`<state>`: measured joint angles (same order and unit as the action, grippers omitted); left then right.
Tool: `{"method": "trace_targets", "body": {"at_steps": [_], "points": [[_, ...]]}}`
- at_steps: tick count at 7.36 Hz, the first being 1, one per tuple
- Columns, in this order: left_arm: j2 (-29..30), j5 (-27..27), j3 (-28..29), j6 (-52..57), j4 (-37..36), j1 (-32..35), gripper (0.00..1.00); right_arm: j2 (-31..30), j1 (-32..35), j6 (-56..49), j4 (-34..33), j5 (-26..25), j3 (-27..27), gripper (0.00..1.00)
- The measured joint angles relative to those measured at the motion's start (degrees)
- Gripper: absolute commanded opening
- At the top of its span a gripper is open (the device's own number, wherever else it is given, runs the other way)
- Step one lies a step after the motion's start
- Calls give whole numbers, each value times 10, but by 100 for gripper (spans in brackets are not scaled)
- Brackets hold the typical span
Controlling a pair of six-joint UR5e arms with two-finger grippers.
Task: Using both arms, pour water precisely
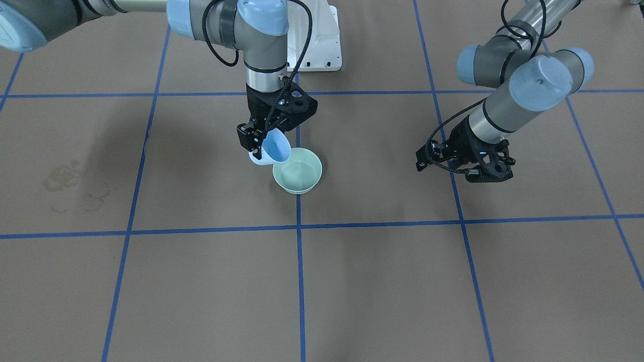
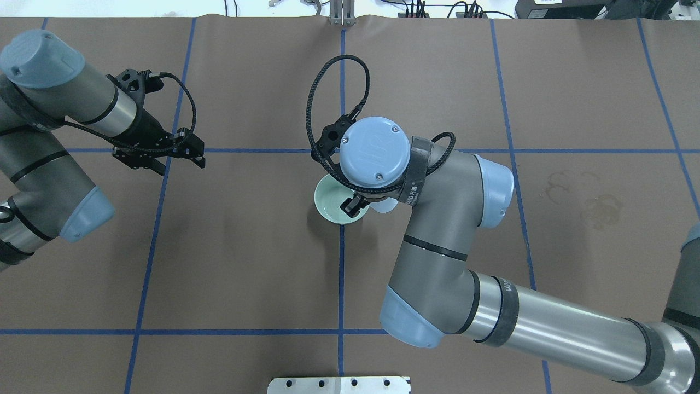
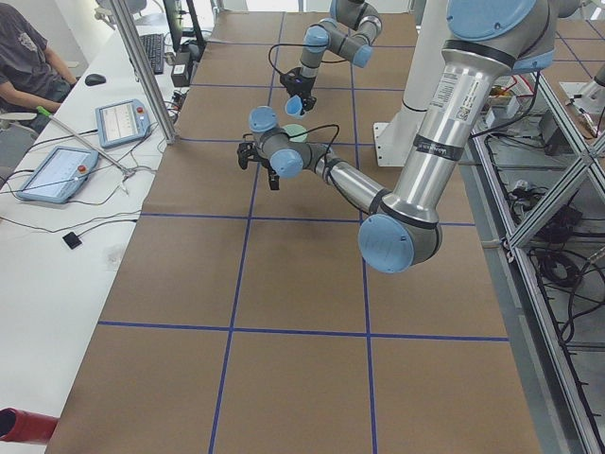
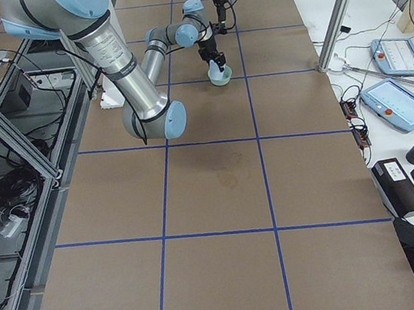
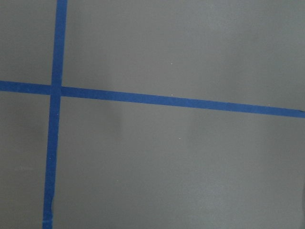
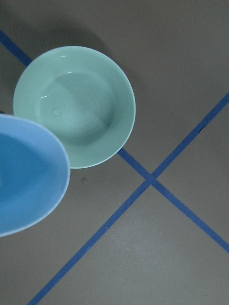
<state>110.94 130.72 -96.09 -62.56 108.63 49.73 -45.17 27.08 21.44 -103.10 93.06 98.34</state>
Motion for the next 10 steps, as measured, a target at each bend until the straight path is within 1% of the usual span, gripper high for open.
{"method": "trace_targets", "body": {"at_steps": [1,4,5,6,7,9,10], "points": [[-3,1,-1,0,0,1,92,13,-1,-34,-26,-13,-11,0],[-15,7,-3,1,2,8,91,55,-16,-126,-57,-74,-75,0],[-22,8,-3,2,9,10,91,69,-23,-181,-80,-101,-86,0],[-30,9,-3,2,18,11,91,79,-26,-226,-100,-116,-93,0],[-34,9,-3,2,23,12,91,83,-28,-250,-109,-128,-97,0],[-37,9,-2,2,25,12,91,85,-40,-284,-117,-172,-111,0],[-38,9,-2,2,25,12,91,92,-44,-312,-133,-191,-116,0]]}}
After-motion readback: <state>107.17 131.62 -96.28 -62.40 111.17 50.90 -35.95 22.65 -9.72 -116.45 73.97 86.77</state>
